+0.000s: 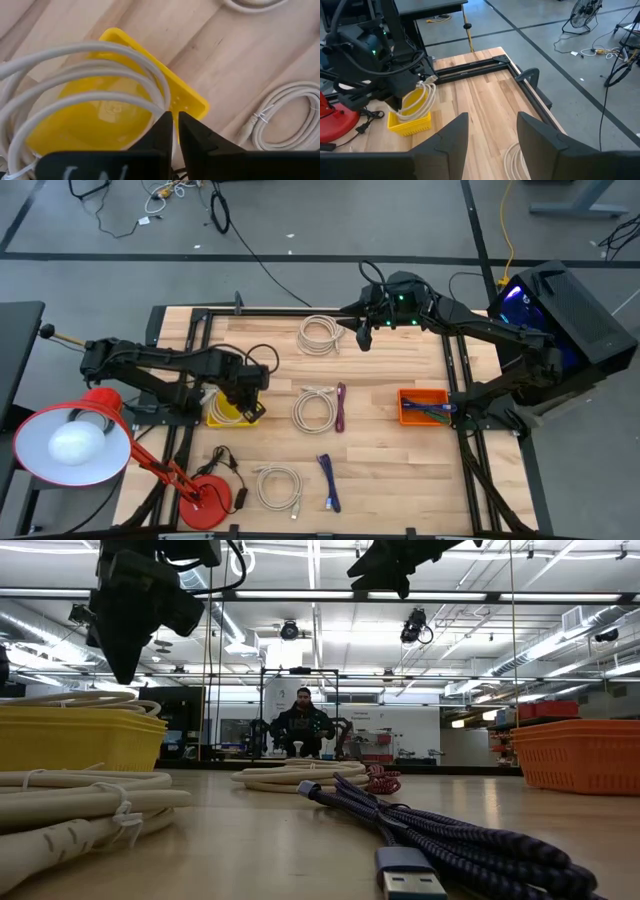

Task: Pick & Place USB Port
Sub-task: Put the light brown HDMI cable into the yellow bin

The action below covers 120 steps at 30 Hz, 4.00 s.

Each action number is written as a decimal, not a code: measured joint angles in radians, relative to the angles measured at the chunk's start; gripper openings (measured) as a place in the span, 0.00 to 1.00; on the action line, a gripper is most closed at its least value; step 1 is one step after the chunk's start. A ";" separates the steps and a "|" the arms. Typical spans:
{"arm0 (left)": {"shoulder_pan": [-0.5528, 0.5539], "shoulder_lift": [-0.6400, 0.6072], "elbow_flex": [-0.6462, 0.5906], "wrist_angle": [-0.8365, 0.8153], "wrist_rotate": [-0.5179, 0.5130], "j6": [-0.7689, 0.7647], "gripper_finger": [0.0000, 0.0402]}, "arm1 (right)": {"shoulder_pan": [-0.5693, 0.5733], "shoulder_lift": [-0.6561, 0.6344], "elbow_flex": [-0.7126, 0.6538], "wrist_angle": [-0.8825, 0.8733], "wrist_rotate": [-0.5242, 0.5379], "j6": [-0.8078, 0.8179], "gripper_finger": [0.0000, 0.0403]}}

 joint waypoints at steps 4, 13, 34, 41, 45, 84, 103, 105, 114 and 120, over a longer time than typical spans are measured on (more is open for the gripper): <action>0.018 0.000 0.000 -0.003 -0.024 0.011 0.04 | 0.000 0.000 0.000 0.000 0.000 0.000 0.42; 0.087 0.000 0.000 -0.002 -0.162 0.072 0.03 | 0.000 0.000 0.000 0.001 0.000 0.001 0.42; 0.542 0.038 0.373 0.285 -0.104 0.933 0.17 | 0.000 0.000 0.000 0.002 -0.001 0.045 0.42; 0.658 0.263 0.665 0.100 -0.038 1.160 0.34 | 0.003 0.000 0.000 0.003 -0.001 0.091 0.42; 0.646 0.431 0.751 -0.036 0.063 1.308 0.39 | 0.003 0.000 0.000 0.002 -0.001 0.129 0.42; 0.510 0.944 0.763 0.199 -0.053 1.468 0.39 | 0.225 0.000 0.000 -0.008 -0.054 0.178 0.42; 0.500 0.944 0.763 0.245 0.010 1.313 0.39 | 0.239 0.000 0.000 -0.005 -0.052 0.195 0.42; 0.497 0.944 0.763 0.220 -0.055 1.333 0.39 | 0.239 0.000 0.000 -0.005 -0.052 0.195 0.42; 0.507 0.948 0.753 0.197 -0.044 1.346 0.34 | 0.239 0.000 0.000 0.005 -0.052 0.194 0.42; 0.478 0.955 0.747 0.216 -0.143 1.341 0.29 | 0.239 0.000 0.000 0.006 -0.052 0.199 0.42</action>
